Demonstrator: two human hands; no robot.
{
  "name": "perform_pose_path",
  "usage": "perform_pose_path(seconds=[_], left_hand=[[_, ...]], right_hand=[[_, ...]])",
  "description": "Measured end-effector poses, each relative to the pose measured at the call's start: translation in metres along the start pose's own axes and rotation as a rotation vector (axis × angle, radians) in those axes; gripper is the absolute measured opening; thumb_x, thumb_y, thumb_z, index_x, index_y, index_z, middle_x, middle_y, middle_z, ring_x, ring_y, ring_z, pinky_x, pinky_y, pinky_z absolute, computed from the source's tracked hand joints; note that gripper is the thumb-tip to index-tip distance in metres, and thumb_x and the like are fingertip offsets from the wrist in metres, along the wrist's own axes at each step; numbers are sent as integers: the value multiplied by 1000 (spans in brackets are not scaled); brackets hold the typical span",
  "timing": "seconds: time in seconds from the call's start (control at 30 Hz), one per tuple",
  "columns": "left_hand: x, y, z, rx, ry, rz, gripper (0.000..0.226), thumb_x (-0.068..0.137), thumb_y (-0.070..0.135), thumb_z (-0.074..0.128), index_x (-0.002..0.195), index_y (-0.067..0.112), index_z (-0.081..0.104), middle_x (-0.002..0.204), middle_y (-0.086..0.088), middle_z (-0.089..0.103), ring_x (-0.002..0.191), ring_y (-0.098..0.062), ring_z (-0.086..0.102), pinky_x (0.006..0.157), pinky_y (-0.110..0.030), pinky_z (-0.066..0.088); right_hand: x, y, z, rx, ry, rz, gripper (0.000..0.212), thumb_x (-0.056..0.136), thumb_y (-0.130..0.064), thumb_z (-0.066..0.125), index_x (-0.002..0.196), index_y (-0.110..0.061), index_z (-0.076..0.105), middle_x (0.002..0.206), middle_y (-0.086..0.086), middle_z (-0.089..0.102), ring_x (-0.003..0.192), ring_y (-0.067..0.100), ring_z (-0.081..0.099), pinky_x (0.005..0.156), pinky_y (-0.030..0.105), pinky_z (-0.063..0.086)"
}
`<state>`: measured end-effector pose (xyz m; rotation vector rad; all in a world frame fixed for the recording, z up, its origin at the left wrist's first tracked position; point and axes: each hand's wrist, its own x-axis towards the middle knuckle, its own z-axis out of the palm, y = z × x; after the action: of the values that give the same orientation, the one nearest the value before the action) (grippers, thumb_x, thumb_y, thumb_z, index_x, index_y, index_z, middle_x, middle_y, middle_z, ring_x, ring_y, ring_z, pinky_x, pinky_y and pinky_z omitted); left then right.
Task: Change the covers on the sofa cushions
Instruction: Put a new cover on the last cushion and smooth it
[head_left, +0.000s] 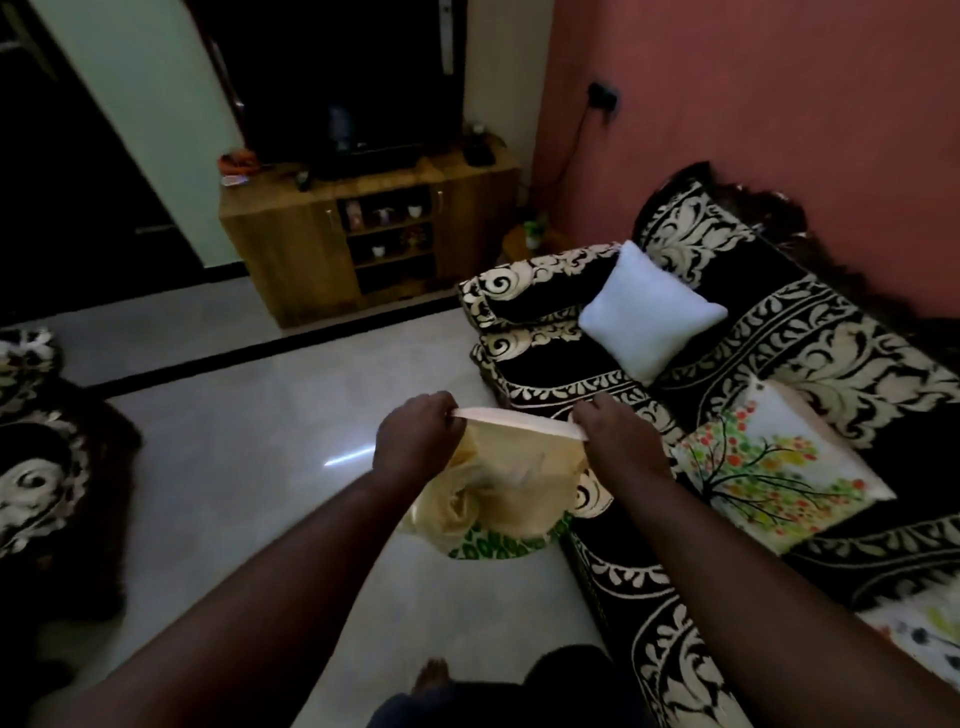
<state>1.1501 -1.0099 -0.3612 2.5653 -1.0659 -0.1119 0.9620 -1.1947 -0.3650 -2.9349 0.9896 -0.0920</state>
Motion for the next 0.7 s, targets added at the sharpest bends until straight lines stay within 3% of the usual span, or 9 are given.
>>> perform_pose_path(seconds=[0.17, 0.23, 0.33, 0.43, 0.5, 0.63, 0.7], left_hand=[[107, 14, 22, -18, 34, -61, 19, 91, 38, 59, 99, 24, 68, 91, -1, 71, 83, -26, 65, 63, -32, 45], [147, 19, 36, -267, 10, -253, 16, 91, 30, 62, 97, 18, 72, 92, -2, 74, 83, -26, 68, 67, -33, 52], [194, 34, 56, -913, -84, -630, 12, 91, 12, 60, 87, 10, 70, 89, -18, 73, 75, -34, 71, 65, -44, 62], [235, 45, 70, -1170, -111, -792, 15, 91, 10, 57, 91, 1, 69, 81, -21, 66, 65, -32, 67, 60, -36, 55], [266, 46, 75, -1020, -90, -696, 24, 94, 24, 56, 89, 4, 67, 82, -16, 67, 74, -33, 66, 67, -40, 53], [325, 41, 85, -95, -203, -152, 35, 94, 54, 54, 94, 19, 57, 79, 2, 57, 77, -27, 59, 64, -34, 45], [359, 41, 97, 20, -187, 11, 35, 95, 56, 51, 93, 23, 59, 79, 3, 61, 76, -26, 62, 59, -33, 44]], right_hand=[[69, 59, 30, 187, -109, 486, 16, 86, -29, 62, 100, -22, 65, 101, 7, 70, 96, 32, 68, 75, 36, 53], [104, 78, 47, 507, -96, 673, 14, 87, -24, 58, 92, -15, 68, 99, 13, 70, 93, 35, 66, 74, 35, 49], [152, 89, 61, 953, -49, 814, 18, 87, -14, 51, 92, -9, 68, 101, 18, 70, 88, 31, 64, 75, 37, 50], [193, 95, 59, 887, -14, 749, 19, 93, -15, 53, 103, -11, 69, 106, 16, 69, 95, 34, 62, 70, 33, 39], [221, 107, 58, 721, -15, 631, 13, 94, -26, 59, 99, -14, 62, 101, 14, 68, 94, 35, 62, 67, 34, 36], [282, 124, 68, 471, -178, 430, 35, 93, -46, 64, 106, -14, 58, 104, 12, 67, 99, 36, 63, 74, 39, 49], [312, 125, 78, 376, -162, 397, 34, 96, -48, 59, 99, -15, 55, 103, 14, 67, 99, 37, 63, 71, 39, 46]])
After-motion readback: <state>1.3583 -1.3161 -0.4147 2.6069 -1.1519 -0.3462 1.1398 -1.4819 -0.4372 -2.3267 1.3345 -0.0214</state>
